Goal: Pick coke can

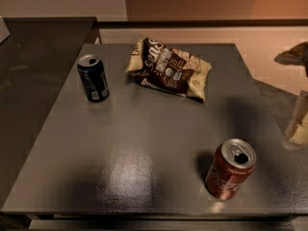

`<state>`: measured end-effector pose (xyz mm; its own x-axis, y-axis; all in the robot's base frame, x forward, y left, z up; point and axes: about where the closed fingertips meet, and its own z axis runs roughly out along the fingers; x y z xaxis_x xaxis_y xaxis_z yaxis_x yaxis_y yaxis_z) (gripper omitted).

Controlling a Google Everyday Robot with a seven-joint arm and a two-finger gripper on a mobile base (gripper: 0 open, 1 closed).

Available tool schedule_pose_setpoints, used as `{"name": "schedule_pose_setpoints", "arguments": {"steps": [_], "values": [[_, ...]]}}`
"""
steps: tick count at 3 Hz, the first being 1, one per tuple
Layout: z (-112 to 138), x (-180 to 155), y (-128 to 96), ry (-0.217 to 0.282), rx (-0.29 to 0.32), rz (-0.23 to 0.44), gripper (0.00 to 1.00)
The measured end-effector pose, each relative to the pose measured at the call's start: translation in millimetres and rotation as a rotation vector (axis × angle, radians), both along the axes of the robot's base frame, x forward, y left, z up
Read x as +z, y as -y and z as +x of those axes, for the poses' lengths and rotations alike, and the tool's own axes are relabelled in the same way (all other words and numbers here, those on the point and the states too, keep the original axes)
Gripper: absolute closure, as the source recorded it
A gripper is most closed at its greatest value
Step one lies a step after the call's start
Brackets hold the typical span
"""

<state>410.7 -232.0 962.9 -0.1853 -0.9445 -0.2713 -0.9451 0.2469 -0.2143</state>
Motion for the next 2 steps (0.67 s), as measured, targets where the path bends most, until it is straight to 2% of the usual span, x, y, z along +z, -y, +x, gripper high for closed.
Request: {"name": "schedule_pose_setpoints", "arguments": {"steps": [2], "values": [[-38.9,-41.9,9.2,0.004,0.054,0.102,0.00]]}}
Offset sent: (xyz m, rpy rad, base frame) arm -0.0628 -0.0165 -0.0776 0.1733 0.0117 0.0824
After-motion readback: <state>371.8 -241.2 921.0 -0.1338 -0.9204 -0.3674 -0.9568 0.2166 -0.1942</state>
